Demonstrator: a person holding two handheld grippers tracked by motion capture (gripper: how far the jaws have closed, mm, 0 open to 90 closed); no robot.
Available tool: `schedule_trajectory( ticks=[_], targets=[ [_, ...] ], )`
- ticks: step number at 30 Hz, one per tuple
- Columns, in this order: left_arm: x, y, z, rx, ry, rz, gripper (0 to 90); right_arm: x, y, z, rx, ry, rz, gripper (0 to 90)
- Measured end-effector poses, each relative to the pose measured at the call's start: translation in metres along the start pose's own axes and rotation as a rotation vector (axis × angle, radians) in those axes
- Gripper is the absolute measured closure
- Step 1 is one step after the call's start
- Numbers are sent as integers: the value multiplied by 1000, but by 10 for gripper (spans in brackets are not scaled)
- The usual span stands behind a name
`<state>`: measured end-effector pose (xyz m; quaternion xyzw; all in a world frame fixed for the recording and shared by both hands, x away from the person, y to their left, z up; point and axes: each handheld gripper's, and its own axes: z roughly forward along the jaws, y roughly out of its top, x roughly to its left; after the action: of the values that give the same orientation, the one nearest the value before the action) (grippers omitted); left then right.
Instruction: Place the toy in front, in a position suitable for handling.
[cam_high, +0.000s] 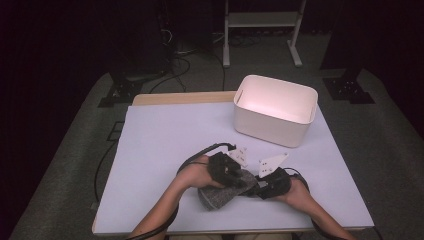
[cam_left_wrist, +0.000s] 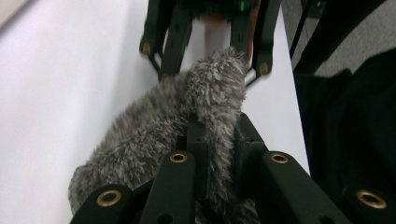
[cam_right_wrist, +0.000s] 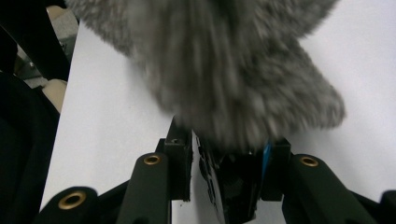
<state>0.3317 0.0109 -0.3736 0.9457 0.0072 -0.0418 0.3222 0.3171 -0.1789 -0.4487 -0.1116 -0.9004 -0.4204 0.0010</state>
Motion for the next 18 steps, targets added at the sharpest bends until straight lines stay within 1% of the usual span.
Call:
schedule_trajectory(
  ticks=[4, 6, 7, 8, 12, 15, 18],
  targets=[
    [3, -1, 1, -14, 2, -16, 801, -2, -1, 0, -10, 6, 20, 629],
    [2, -5, -2, -14, 11, -18, 800, -1, -1, 0, -6, 1, 10, 630],
    [1, -7, -4, -6, 20, -17, 800, -1, -1, 0, 0, -2, 5, 630],
    [0, -10, -7, 4, 26, -20, 800, 0, 0, 0, 2, -6, 2, 631],
    [-2, -28, -24, 12, 47, -48, 799, 0, 0, 0, 9, -11, -10, 632],
    [-3, -44, -38, 13, 72, -81, 797, 0, 0, 0, 11, -10, -8, 632],
    [-3, -50, -45, 12, 88, -101, 794, 1, 1, 0, 14, -12, -11, 631]
  ],
)
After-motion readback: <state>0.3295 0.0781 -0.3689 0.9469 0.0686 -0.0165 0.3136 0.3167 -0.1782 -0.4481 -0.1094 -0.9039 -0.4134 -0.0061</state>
